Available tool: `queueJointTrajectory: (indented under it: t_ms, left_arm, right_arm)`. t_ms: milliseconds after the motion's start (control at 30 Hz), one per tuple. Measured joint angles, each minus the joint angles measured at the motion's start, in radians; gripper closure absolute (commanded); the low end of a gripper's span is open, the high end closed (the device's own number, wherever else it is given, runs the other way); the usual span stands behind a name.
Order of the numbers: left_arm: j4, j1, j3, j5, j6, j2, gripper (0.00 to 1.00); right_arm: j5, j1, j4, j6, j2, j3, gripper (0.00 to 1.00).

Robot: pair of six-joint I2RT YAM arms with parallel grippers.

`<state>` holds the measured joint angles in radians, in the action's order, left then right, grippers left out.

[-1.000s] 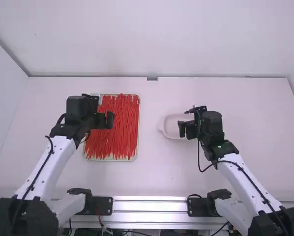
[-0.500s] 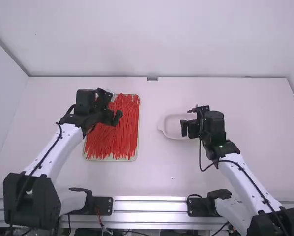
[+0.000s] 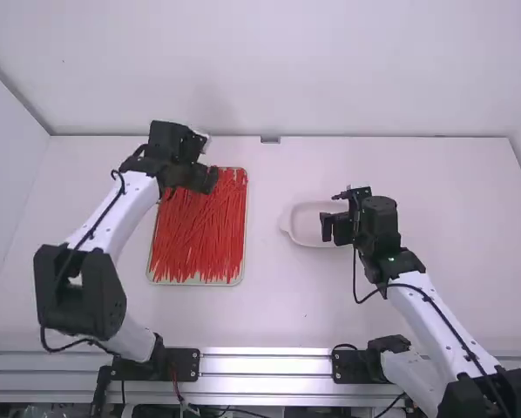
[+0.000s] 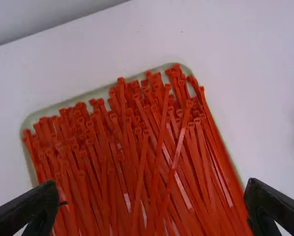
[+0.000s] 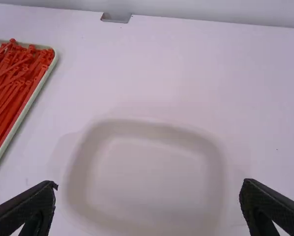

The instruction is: Fasten the cable tie

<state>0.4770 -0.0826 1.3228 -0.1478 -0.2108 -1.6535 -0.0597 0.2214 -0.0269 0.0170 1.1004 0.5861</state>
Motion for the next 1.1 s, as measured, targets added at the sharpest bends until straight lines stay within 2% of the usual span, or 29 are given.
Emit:
queueJointTrajectory:
  t_ms: [200,367,700,1100]
  left_arm:
    - [0.027,0.000,0.142,-0.019,-0.020,-0.157,0.01]
    - [-0.004,0.000,0.196,-0.061,-0.019,-0.248,0.01]
    - [-0.072,-0.006,0.200,-0.141,-0.049,-0.330,0.01]
    - [-0.108,-0.076,0.201,-0.167,-0.174,-0.391,0.00]
  right_arm:
    - [0.000,0.000,0.000,0.002,0.000,0.000,0.00]
    - [0.008,0.000,-0.001,0.000,0.000,0.000,0.00]
    - [0.014,0.000,-0.001,0.000,0.000,0.000,0.00]
    - [0.015,0.000,-0.002,-0.002,0.000,0.000,0.00]
